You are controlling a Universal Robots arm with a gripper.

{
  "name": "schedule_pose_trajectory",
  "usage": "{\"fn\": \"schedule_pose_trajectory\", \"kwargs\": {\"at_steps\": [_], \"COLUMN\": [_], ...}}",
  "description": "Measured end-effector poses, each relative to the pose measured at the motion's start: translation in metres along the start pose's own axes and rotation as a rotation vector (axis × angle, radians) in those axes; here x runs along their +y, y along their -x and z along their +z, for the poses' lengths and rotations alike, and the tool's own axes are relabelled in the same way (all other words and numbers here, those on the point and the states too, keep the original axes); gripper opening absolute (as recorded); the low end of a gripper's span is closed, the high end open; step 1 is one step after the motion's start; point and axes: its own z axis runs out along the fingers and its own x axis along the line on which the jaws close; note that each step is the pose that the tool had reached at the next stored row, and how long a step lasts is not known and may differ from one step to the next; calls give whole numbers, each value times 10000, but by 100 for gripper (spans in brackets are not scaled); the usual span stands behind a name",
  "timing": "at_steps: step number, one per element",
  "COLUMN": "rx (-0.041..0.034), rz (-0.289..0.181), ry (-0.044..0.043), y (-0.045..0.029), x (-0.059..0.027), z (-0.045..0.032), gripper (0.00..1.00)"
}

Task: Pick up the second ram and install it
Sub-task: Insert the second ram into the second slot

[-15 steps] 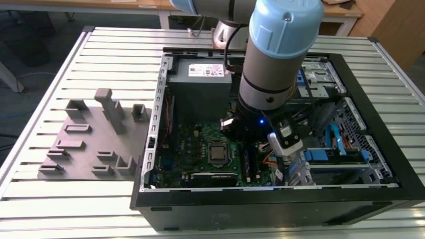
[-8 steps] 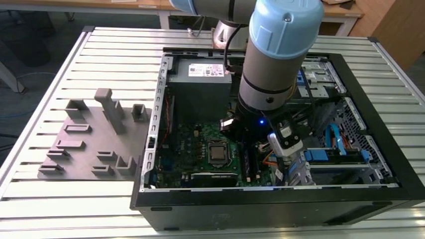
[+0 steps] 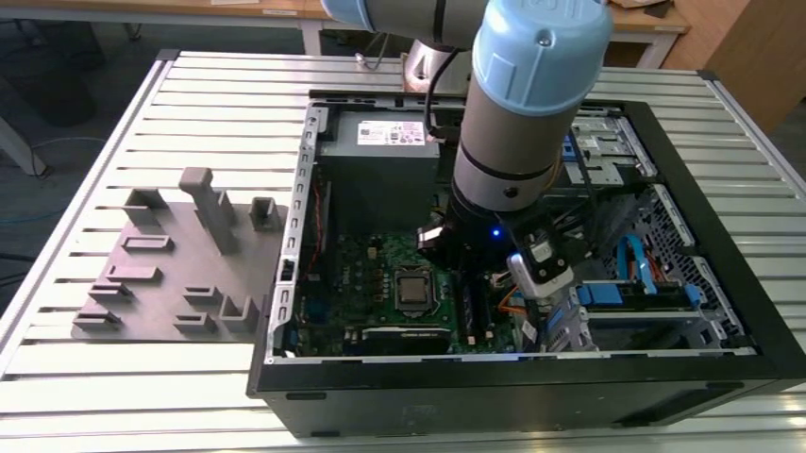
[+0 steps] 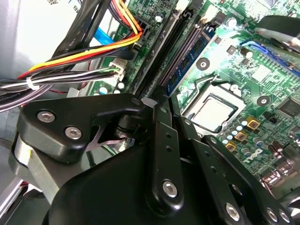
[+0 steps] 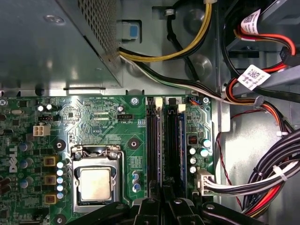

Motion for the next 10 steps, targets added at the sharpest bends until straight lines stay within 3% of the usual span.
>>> {"fn": "schedule_pose_trajectory", "kwargs": {"at_steps": [10], "rx": [-1], "rz": [1], "ry": [1], "y": [7], "x": [5], "z": [9], "gripper": [11]}}
